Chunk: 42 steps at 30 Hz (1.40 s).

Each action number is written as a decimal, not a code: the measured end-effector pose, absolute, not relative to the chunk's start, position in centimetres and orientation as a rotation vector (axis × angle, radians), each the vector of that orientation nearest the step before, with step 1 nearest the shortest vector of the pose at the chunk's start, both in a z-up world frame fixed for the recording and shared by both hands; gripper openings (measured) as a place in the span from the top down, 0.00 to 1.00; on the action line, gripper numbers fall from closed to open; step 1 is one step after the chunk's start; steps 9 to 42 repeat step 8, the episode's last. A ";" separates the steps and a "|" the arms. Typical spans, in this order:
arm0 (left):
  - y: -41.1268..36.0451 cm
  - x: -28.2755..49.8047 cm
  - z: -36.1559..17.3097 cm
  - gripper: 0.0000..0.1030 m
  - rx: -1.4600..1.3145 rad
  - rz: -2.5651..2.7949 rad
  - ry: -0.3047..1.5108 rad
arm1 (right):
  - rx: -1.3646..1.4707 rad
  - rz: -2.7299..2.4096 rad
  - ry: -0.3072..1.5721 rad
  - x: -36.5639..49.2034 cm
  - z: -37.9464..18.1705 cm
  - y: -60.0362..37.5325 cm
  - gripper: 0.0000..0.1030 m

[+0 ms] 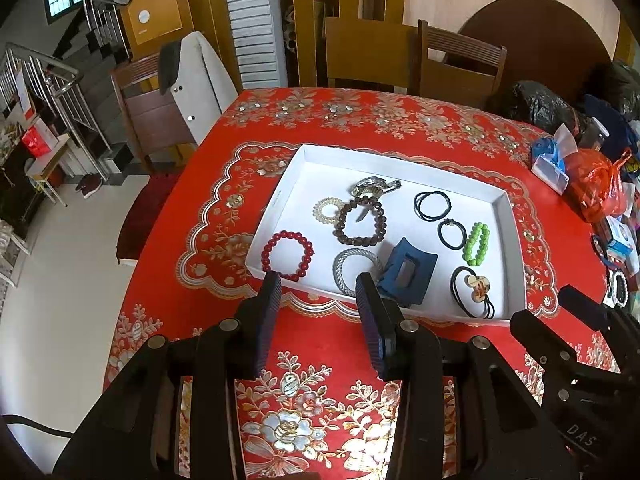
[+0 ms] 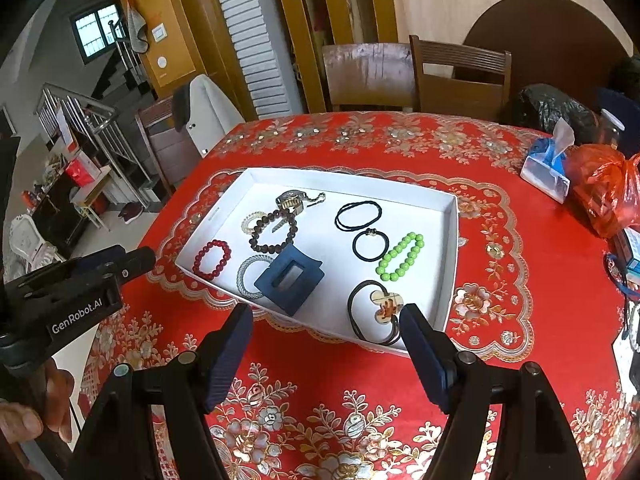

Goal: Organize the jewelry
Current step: 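Withdraw both tools from the filled tray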

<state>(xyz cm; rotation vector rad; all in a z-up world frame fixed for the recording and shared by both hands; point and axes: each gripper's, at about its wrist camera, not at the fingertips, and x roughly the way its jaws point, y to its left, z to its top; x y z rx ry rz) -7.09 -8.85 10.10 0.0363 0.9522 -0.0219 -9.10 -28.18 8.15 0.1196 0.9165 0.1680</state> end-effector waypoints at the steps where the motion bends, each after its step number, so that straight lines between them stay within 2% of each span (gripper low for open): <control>1: -8.9 -7.1 10.1 0.63 0.037 -0.025 0.952 | 0.121 0.169 0.917 -9.1 8.1 -28.2 0.29; 42: -9.1 -7.2 9.9 0.63 0.048 -0.048 0.924 | 0.131 0.174 0.920 -9.1 7.7 -28.7 0.29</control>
